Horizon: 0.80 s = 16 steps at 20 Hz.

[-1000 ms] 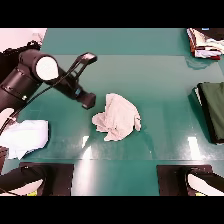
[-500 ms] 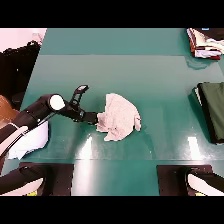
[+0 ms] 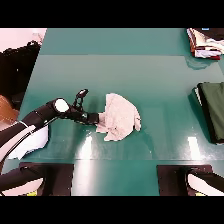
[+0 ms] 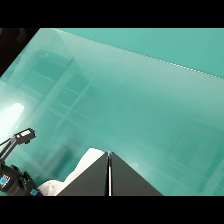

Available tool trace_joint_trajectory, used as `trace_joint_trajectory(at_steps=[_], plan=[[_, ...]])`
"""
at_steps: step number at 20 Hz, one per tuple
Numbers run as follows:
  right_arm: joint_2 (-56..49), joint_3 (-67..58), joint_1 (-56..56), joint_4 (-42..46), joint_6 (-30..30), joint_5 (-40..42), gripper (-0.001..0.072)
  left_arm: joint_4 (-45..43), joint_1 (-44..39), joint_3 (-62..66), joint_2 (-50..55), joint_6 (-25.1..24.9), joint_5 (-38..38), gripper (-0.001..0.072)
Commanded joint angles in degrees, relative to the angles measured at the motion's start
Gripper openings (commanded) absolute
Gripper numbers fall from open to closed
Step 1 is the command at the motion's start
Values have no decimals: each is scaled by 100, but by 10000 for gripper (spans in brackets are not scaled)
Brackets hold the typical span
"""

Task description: Fold the shirts.

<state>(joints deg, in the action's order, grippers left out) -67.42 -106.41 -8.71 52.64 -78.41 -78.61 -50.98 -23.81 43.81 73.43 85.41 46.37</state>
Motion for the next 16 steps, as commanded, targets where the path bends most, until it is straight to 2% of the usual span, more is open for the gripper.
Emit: trace_joint_trajectory(at_steps=[1, 3, 5, 10, 11, 12, 13, 16], plan=[[-4, 0, 0, 2, -2, -9, 13, -48, 157, 203, -42, -374, 649, 22], [-4, 7, 0, 195, -7, -61, 13, -334, 610, 651, -295, -595, 1298, 22], [0, 245, 2, 317, -83, -164, 13, -710, 1266, 1215, -682, -595, 1655, 22], [-4, 2166, -13, 391, -223, -22, 20, -1012, 2420, 2142, -1228, -595, 1779, 23], [-4, 2684, -17, 315, -221, 96, 156, -1012, 2470, 2142, -1231, -592, 1784, 22], [-7, 3279, -42, 72, -221, 260, 413, -1040, 2468, 2114, -1231, -595, 1775, 23], [-7, 3836, -107, -197, -214, 455, 465, -1027, 2465, 2083, -1228, -592, 1775, 23], [-7, 5351, -678, -970, 66, 1561, 465, -1029, 2450, 2074, -1224, -592, 1762, 23]])
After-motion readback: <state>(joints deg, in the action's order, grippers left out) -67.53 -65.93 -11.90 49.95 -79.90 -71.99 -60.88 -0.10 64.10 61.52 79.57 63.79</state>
